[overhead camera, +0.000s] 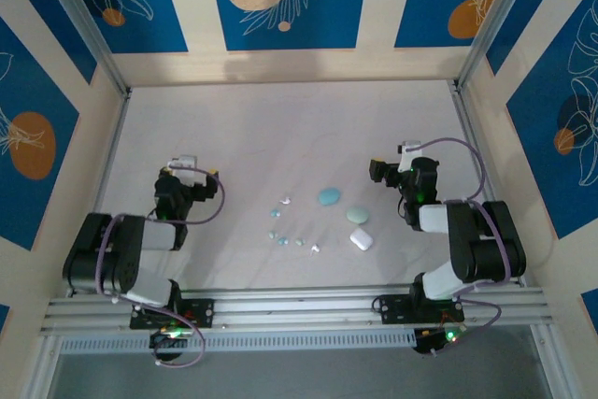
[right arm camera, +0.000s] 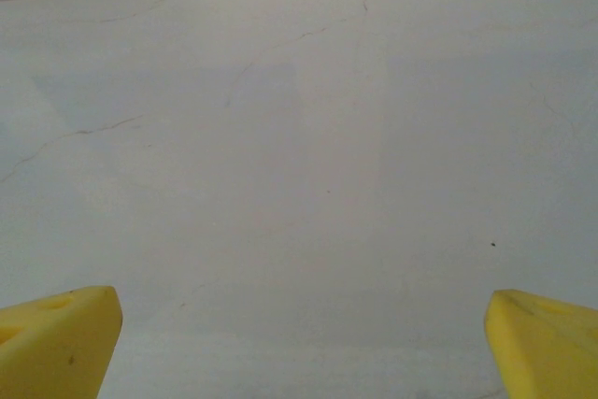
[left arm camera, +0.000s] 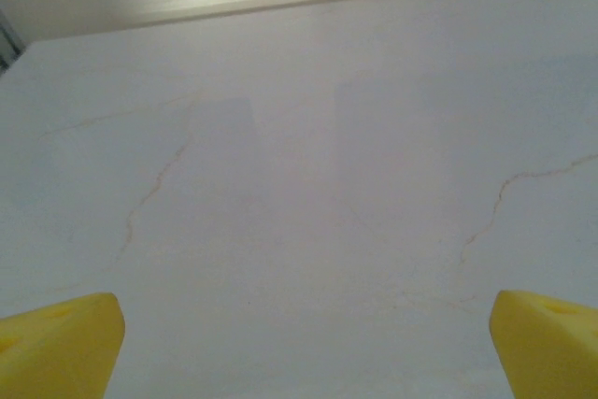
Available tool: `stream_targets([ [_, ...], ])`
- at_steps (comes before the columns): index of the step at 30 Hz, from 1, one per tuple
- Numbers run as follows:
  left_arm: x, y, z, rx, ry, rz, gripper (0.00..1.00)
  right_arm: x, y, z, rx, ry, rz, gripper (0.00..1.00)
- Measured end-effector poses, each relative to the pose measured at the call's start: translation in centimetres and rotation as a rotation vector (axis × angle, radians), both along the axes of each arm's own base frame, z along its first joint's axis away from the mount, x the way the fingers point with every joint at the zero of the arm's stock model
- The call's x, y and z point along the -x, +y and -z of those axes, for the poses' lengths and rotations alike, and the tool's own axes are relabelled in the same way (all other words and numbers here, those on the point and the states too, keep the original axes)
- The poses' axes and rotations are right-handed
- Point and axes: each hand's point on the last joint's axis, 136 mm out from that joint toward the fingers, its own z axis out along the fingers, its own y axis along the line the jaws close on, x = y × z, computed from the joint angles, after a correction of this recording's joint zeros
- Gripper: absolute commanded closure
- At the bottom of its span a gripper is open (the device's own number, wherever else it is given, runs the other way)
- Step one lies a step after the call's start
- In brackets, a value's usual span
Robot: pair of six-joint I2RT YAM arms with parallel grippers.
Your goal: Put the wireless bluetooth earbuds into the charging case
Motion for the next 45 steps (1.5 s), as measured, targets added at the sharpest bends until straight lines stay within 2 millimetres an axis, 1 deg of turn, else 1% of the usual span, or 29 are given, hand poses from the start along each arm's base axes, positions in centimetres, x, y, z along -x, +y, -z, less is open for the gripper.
stream_targets([
  [2,0.2,0.4,-2.2,0.011,-0.04,-0.025,0.0,0.0,0.3,-1.1,-0.004,0.026,-0.011,0.0],
  [6,0.5,1.3,-6.3,0.092,-0.093,-0.096,0.0,-1.4,0.7,-5.6,-0.05,0.067,-0.001,0.01],
  [8,1.3,1.5,-7.7,0.162,-0.102,-0.124,0.0,-1.4,1.1,-7.1,-0.09,0.113,-0.003,0.03],
  [10,2.3,1.7,-8.9,0.242,-0.107,-0.146,0.0,-0.9,1.8,-7.7,-0.133,0.183,-0.022,0.1],
  [11,2.9,1.6,-9.4,0.288,-0.109,-0.149,0.0,-0.5,2.2,-7.6,-0.16,0.23,-0.037,0.13],
  [13,3.8,0.9,-10.0,0.377,-0.101,-0.12,0.0,0.8,3.2,-6.9,-0.218,0.325,-0.063,0.17],
  [15,4.4,-0.5,-9.8,0.474,-0.052,-0.066,0.0,2.6,4.3,-5.7,-0.284,0.429,-0.092,0.21],
  [17,4.7,-2.1,-8.9,0.562,0.023,-0.008,0.0,4.3,5.6,-4.7,-0.341,0.525,-0.122,0.23],
  [21,6.1,-5.2,-5.6,0.694,0.24,0.078,0.0,7.2,9.0,-3.6,-0.393,0.657,-0.215,0.24],
  [23,7.2,-6.5,-4.2,0.724,0.334,0.108,0.0,8.1,10.7,-3.1,-0.386,0.709,-0.263,0.25],
  [25,8.1,-7.4,-3.2,0.741,0.404,0.131,0.0,8.6,12.3,-2.5,-0.376,0.76,-0.305,0.27],
  [28,9.4,-8.7,-2.2,0.75,0.485,0.166,0.0,8.3,14.3,-1.5,-0.352,0.82,-0.345,0.27],
  [31,10.3,-9.5,-1.6,0.752,0.536,0.19,0.0,7.2,15.8,-0.5,-0.322,0.863,-0.363,0.31],
  [33,10.8,-10.0,-1.5,0.753,0.56,0.207,0.0,6.1,16.7,0.3,-0.308,0.884,-0.372,0.33],
  [36,11.0,-10.6,-2.1,0.751,0.576,0.234,0.0,4.5,17.4,1.6,-0.294,0.914,-0.369,0.33],
  [39,11.1,-11.4,-3.0,0.743,0.57,0.271,0.0,3.5,17.7,2.7,-0.28,0.937,-0.364,0.33],
  [42,11.2,-11.8,-3.3,0.735,0.57,0.293,0.0,3.1,17.9,3.4,-0.27,0.955,-0.37,0.33],
  [45,11.4,-12.2,-3.1,0.729,0.58,0.305,0.0,3.2,18.1,3.8,-0.263,0.967,-0.391,0.33],
])
